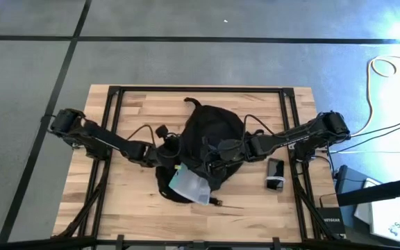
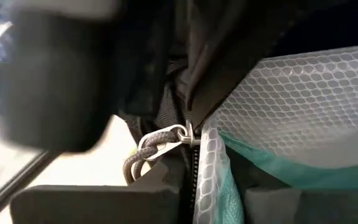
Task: Unpack backpack
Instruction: Put the transparent zipper bag into the black backpack
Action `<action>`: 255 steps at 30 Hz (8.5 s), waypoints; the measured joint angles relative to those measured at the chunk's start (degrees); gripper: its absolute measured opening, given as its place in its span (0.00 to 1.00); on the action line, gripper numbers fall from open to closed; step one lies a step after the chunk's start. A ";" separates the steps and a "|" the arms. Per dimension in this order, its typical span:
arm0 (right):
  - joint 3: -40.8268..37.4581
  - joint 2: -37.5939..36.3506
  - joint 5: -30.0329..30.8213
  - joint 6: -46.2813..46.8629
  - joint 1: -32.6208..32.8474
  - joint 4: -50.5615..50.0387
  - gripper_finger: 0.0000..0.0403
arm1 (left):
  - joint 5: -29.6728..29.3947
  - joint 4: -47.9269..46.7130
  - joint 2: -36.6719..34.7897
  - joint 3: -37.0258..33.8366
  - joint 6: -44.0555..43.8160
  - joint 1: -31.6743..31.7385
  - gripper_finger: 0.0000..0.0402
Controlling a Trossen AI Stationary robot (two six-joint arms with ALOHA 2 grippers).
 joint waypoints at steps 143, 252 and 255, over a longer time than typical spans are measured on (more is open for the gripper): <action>-0.11 0.02 4.89 0.13 -0.42 -4.89 0.01 | -6.26 -16.54 11.18 15.60 24.65 -31.21 0.69; -0.02 0.00 4.04 0.26 -1.18 -6.51 0.00 | 12.77 -26.83 7.82 16.39 5.65 -29.23 0.78; -0.04 0.00 3.98 0.31 -1.18 -6.49 0.00 | 11.94 -26.03 10.49 16.39 5.45 -26.23 0.78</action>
